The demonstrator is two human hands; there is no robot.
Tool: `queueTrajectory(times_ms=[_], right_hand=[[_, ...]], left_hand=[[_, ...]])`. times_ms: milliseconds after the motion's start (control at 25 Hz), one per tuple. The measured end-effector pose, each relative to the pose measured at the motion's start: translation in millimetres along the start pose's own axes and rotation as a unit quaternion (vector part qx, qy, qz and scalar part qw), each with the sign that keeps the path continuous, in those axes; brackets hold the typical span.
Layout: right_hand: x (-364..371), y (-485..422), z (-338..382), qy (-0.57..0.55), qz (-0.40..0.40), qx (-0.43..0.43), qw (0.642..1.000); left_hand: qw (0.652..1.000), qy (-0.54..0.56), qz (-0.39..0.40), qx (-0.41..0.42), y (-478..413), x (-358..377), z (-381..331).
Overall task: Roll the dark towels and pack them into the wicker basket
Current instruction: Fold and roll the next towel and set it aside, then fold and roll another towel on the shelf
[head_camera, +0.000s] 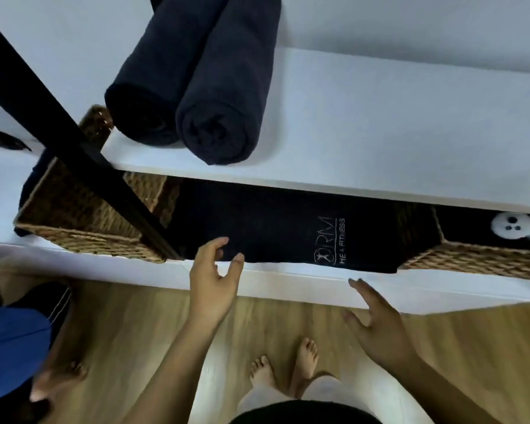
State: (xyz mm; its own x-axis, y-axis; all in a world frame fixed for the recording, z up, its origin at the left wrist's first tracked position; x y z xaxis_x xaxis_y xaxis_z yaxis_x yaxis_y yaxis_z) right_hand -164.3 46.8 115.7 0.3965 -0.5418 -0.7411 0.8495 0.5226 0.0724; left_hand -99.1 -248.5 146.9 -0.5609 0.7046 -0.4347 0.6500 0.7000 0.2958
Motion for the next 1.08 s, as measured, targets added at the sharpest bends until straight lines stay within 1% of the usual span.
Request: queueTrajectory(times_ms=[40,80,120,200,240,280,320,400,520,560,600,640,680,720,760,800,880,960,1040,1080], right_hand=[[9,-6,-18,-0.043,-0.008,0.063,0.997],[16,-14,-38,-0.106,-0.019,0.140,0.984],[21,-22,-58,-0.193,-0.047,0.223,0.954],[32,-35,-91,-0.374,-0.114,0.342,0.854],[37,-42,-108,-0.430,-0.137,0.372,0.811],[40,-50,-126,-0.464,-0.162,0.390,0.779],[42,-56,-145,-0.483,-0.185,0.403,0.755],[37,-74,-173,-0.502,-0.230,0.404,0.729],[46,-100,-191,-0.514,-0.239,0.436,0.699],[50,-105,-195,-0.520,-0.250,0.450,0.681],[51,-106,-198,-0.527,-0.273,0.459,0.661],[51,-107,-200,-0.532,-0.289,0.463,0.648],[52,-109,-199,-0.527,-0.290,0.465,0.649],[52,-110,-197,-0.514,-0.282,0.472,0.658],[51,-112,-196,-0.498,-0.270,0.481,0.669],[50,-115,-195,-0.491,-0.264,0.490,0.670],[47,-120,-198,-0.477,-0.271,0.519,0.655],[43,-128,-198,-0.471,-0.261,0.534,0.651],[37,-132,-194,-0.483,-0.258,0.515,0.660],[32,-132,-193,-0.507,-0.287,0.486,0.651]], left_hand=[[0.997,-0.007,0.038,-0.061,-6,16,24],[0.990,-0.012,0.068,-0.120,-12,32,49],[0.981,-0.013,0.083,-0.172,-18,42,69],[0.959,0.031,0.084,-0.269,-29,52,98],[0.943,0.073,0.071,-0.317,-36,52,109],[0.924,0.113,0.053,-0.360,-43,50,116],[0.907,0.145,0.036,-0.393,-51,50,122],[0.886,0.171,0.010,-0.431,-68,52,131],[0.864,0.232,-0.004,-0.447,-93,53,144],[0.852,0.260,-0.018,-0.455,-101,55,149],[0.844,0.279,-0.031,-0.457,-107,59,151],[0.840,0.294,-0.036,-0.454,-113,62,152],[0.837,0.305,-0.043,-0.452,-117,65,150],[0.831,0.318,-0.054,-0.453,-121,67,150],[0.819,0.335,-0.067,-0.461,-125,69,151],[0.806,0.349,-0.081,-0.471,-129,72,151],[0.790,0.364,-0.092,-0.485,-136,74,150],[0.781,0.380,-0.103,-0.485,-146,72,146],[0.780,0.400,-0.092,-0.473,-152,68,144],[0.777,0.412,-0.088,-0.467,-153,65,144]])
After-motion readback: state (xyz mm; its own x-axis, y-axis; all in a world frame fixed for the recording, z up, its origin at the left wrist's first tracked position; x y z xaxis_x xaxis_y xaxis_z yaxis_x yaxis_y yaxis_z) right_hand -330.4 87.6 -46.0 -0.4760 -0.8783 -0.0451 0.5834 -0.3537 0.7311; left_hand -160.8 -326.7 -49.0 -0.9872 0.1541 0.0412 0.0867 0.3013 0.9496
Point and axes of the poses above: each hand's wrist, its own y-axis away from the middle knuckle, its own x-axis out of the palm, z = x × y, the point moved 4 cm from there along -y, towards the middle knuckle, and after that the axes turned 14 degrees about -x, right-handed, at the moved point
